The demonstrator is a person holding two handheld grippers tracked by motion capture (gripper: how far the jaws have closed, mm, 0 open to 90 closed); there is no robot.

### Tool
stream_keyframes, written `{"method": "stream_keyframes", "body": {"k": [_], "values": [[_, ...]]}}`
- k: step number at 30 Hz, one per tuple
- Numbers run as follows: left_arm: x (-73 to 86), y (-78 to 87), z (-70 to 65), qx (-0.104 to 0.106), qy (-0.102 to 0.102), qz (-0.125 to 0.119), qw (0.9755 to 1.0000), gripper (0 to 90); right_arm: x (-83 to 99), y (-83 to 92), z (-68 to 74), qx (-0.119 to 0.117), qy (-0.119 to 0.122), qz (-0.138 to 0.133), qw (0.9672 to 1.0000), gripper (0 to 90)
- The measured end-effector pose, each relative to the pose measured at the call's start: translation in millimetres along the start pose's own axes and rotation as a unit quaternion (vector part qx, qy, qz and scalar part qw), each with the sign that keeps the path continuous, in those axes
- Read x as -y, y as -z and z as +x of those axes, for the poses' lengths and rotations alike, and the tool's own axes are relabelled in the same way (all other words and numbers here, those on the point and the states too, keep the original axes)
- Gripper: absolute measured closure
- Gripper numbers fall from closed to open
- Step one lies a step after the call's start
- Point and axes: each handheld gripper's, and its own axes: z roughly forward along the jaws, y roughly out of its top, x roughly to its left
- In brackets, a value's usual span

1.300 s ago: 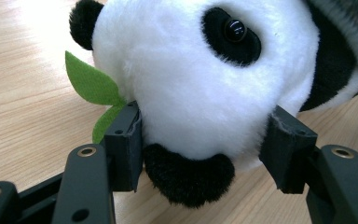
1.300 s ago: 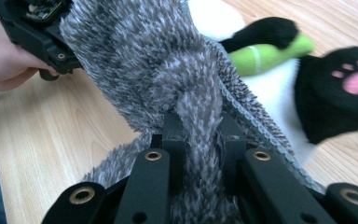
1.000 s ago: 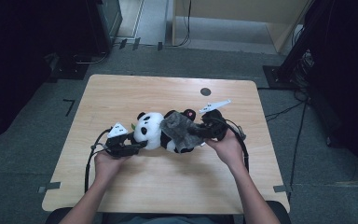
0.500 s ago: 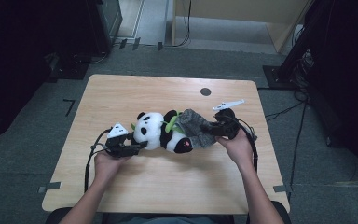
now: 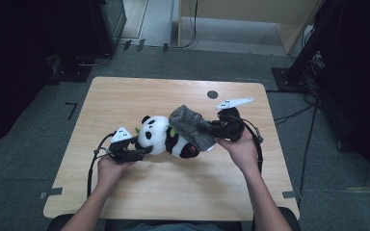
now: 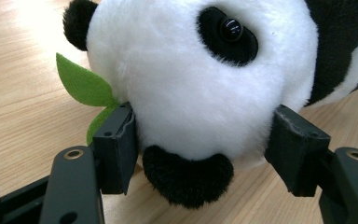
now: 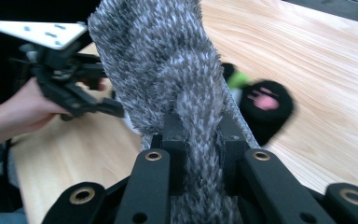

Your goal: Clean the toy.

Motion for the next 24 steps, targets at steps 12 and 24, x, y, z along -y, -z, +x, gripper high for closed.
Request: {"method": "stream_keyframes", "body": {"k": [12, 24], "values": [[-1.3, 0.6, -1.1, -0.001, 0.001, 0.002, 1.0000, 34.3, -13.0, -40.5, 58.9, -0.060, 0.052, 0.033, 0.9963, 78.7], [-3.5, 1.2, -1.5, -0.002, 0.003, 0.011, 0.9999, 36.2, 15.2, -110.3, 75.5, -0.027, 0.057, 0.098, 0.9932, 78.8]]}}
